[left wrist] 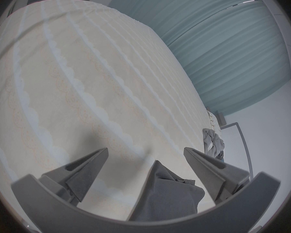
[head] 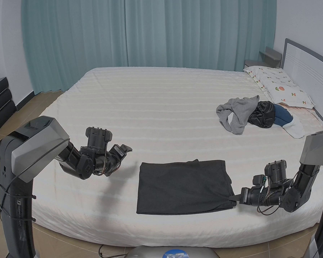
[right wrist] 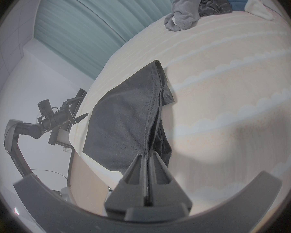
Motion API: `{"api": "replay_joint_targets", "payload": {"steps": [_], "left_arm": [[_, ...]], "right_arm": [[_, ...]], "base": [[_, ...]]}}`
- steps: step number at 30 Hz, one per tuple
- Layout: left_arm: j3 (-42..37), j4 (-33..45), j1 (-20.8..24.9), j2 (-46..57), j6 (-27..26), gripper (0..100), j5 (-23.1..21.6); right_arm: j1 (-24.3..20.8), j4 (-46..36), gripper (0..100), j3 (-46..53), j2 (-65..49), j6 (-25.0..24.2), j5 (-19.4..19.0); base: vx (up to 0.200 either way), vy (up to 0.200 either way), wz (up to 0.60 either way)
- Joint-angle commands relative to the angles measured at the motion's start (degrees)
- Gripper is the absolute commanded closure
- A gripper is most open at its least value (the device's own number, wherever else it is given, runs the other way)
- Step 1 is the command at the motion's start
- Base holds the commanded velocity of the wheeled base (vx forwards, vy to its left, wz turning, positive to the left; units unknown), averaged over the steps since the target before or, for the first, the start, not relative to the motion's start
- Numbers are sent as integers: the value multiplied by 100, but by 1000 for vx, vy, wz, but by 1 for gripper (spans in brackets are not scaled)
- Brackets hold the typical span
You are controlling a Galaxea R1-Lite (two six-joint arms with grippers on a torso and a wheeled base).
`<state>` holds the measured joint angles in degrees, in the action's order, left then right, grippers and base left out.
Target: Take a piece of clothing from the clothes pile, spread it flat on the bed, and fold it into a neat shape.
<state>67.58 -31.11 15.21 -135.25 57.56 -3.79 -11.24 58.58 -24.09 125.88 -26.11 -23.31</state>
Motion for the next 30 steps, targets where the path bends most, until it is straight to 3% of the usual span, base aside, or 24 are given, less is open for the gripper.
{"api": "replay_joint_targets", "payload": {"steps": [1,12,13,20,30], "left_arm": [[0,0,-1,8,0,0,1],[0,0,8,8,-8,0,1],[0,0,8,8,-8,0,1],[53,8,8,-1,-8,0,1],[79,17,52,-106,0,0,1]], "right_arm": [[122,-13,100,62,-72,133,-7],[140,-4,100,106,-11,370,-16],[140,5,0,97,-11,388,-16],[289,-13,0,-430,-20,308,-42],[394,-30,0,-2636,1149,-1282,-7]], "base": [[0,0,0],[0,0,0],[0,0,0],[0,0,0],[0,0,0]]}}
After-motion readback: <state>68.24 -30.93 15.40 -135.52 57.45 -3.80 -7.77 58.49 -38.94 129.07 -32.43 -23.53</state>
